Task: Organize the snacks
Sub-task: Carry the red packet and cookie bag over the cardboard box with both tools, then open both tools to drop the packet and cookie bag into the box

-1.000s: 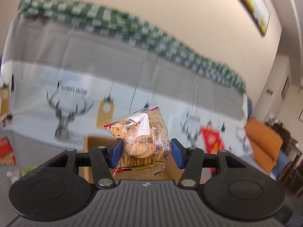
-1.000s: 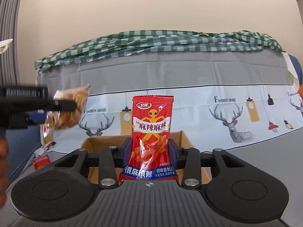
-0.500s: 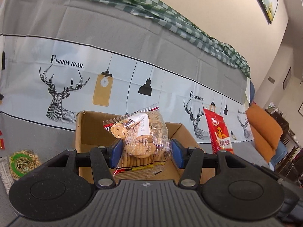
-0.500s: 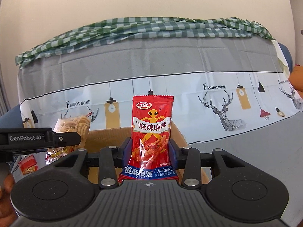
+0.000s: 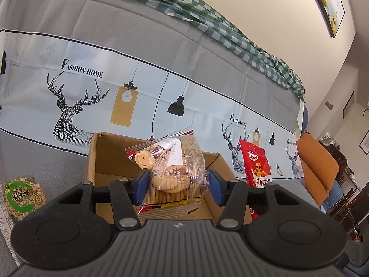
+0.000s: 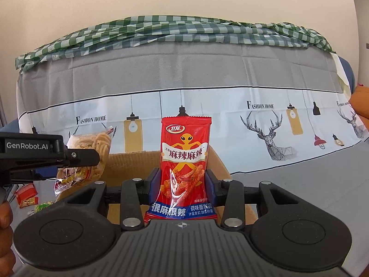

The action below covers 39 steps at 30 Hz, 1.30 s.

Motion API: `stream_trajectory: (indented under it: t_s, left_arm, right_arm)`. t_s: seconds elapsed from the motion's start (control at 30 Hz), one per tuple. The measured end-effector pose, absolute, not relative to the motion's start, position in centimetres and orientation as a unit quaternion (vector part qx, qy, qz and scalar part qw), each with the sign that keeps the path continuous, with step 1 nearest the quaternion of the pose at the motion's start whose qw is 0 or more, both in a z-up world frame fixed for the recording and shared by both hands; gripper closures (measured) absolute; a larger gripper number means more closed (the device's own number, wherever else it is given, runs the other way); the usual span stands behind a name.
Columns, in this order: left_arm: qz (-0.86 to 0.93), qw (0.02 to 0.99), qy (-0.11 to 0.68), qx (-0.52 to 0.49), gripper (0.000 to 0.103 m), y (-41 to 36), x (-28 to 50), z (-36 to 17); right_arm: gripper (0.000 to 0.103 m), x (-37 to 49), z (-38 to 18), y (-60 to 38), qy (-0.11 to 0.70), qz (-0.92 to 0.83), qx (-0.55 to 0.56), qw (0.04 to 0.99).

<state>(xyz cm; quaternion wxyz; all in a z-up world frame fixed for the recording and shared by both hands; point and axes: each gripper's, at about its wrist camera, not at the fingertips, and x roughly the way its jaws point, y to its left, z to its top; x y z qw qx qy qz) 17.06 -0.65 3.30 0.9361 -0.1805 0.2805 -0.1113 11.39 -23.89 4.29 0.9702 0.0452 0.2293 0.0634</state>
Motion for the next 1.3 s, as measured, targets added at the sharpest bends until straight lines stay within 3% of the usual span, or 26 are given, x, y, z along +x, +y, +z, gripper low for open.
stream_trajectory:
  t_s: [1.3]
  left_arm:
    - [-0.105,0.935,0.282,-0.189,0.043,-0.55,17.16,3.36]
  right_arm:
    - [0.060,11.57,4.35,-24.41,0.234,0.075,0.041,0.968]
